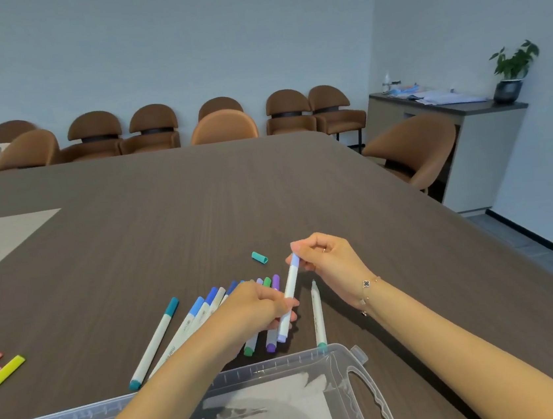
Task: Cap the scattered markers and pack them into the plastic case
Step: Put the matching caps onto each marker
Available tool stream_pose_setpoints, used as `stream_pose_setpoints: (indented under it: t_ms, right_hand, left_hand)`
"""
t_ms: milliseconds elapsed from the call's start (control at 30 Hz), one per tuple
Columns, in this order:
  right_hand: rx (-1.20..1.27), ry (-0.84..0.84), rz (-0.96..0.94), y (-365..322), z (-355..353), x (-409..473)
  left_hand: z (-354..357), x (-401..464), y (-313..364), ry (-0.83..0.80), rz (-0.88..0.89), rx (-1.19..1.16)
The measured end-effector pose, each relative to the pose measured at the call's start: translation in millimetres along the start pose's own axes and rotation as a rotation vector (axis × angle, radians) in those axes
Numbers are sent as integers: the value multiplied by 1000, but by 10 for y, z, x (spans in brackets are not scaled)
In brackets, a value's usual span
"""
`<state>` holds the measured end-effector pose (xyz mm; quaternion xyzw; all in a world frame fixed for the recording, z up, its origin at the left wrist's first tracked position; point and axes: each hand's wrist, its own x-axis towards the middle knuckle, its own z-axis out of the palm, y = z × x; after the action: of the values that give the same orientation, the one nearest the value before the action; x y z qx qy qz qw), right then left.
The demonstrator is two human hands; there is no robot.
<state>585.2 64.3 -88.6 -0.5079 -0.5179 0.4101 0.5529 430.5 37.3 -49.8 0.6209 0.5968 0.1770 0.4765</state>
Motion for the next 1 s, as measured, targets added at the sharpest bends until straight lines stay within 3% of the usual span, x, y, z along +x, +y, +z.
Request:
stream_pose_setpoints:
  t_ms: [200,300,367,467,600,733,867,1000]
  right_hand:
    - [-99,-23,-80,-141,-51,37]
    - [-321,74,-137,-121,-217,111]
    - [-323,174,-124,-38,-352,160]
    - [-270,275,-80,68,-504,210]
    - [-257,311,-52,138,-594,228]
    - [-282,316,-9,207,-657,242]
    - [-317,299,-4,286,-736,271]
    - [-361,225,-54,221,-733,346]
  left_hand:
    - [75,52,-57,88,173,185]
    - [55,115,-18,130,194,460]
    - [79,122,6,94,168,675]
    - [130,121,27,132,141,815]
    - [196,121,6,227,236,724]
    - [388,116,82,134,320,725]
    - [532,199,153,40,247,741]
    - [330,183,279,24,185,569]
